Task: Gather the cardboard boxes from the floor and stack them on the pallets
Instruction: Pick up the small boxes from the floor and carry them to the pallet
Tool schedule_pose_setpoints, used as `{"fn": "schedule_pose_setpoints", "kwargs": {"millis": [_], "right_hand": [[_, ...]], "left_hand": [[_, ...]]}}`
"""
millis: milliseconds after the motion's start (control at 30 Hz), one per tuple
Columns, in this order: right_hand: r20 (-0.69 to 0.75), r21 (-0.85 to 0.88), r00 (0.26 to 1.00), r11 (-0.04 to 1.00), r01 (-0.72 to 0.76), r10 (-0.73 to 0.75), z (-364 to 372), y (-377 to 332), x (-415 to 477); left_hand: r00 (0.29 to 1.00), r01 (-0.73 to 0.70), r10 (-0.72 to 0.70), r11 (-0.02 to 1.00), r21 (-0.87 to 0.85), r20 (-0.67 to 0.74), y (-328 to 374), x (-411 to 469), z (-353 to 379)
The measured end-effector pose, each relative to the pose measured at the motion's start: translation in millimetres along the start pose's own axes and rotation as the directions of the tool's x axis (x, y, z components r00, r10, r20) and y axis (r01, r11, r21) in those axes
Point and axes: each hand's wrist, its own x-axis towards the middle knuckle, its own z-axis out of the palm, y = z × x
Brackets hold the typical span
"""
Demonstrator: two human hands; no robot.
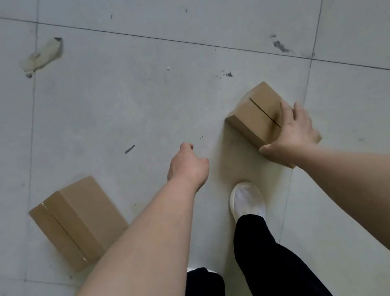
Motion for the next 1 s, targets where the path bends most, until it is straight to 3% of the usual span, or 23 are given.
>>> {"fn": "schedule_pose_setpoints", "kwargs": {"millis": [167,333,567,667,800,867,1000], "right_hand": [[-0.007,-0.100,0.999,0.994,-0.036,0.036,26,1,20],[-0.146,-0.103,0.988,0.992,-0.073,0.058,35,-7,18],[-0.124,-0.053,0.983,0.990,0.128,-0.134,67,-66,-41],[-0.109,-0.016,0.973,0.979,0.202,-0.203,89,-104,-67],[-0.055,0.010,0.944,0.946,0.325,-0.324,119,-153,-96],[-0.021,0.020,0.927,0.927,0.376,-0.375,136,-172,-107],[0.019,-0.007,0.895,0.895,0.447,-0.446,166,-197,-121]], "left_hand": [[0.999,0.040,-0.040,0.999,-0.005,0.017,-27,15,23],[0.997,0.082,-0.082,0.997,-0.005,0.009,-59,17,26],[0.965,0.213,-0.222,0.974,-0.077,-0.139,-115,7,-9],[0.908,0.263,-0.273,0.962,-0.075,-0.318,-149,1,-33],[0.763,0.381,-0.362,0.921,-0.081,-0.535,-204,-4,-59],[0.720,0.451,-0.433,0.886,-0.109,-0.542,-231,-2,-66],[0.700,0.551,-0.599,0.800,-0.240,-0.389,-275,6,-71]]}}
